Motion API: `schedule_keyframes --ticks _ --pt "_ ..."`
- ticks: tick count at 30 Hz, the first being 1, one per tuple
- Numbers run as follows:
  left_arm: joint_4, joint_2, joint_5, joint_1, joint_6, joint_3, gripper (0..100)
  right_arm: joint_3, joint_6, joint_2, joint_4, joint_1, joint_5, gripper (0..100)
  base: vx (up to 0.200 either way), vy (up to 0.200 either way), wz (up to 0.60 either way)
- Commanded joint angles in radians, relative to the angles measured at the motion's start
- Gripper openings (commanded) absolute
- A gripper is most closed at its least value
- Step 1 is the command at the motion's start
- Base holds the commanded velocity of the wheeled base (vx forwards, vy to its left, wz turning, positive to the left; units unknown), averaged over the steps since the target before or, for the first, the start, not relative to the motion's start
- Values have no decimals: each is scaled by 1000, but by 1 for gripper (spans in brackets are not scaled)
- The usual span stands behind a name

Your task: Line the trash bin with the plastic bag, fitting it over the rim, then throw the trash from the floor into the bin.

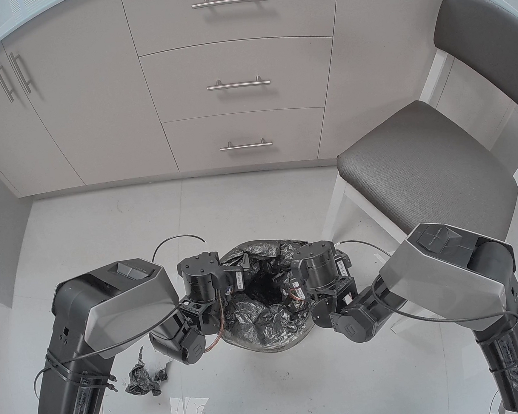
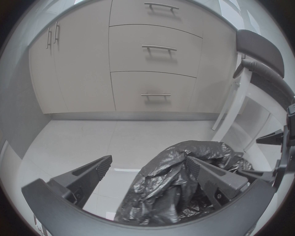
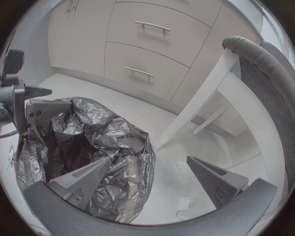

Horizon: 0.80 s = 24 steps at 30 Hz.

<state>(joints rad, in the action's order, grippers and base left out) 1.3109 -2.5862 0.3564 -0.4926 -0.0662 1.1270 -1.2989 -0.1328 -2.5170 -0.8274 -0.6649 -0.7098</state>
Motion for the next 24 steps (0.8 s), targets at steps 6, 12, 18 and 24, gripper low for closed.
schedule_keyframes --ticks 6,12,18,24 --pt "1 -37 4 23 5 4 100 1 4 -11 -1 21 0 100 0 0 0" --pt "67 -60 0 9 25 -15 100 1 5 -23 -1 31 -4 100 0 0 0" --pt "70 -89 0 6 45 -9 100 6 2 -45 -38 45 -5 100 0 0 0" --pt "71 -104 0 6 46 -12 100 9 -1 -66 -56 54 -5 100 0 0 0"
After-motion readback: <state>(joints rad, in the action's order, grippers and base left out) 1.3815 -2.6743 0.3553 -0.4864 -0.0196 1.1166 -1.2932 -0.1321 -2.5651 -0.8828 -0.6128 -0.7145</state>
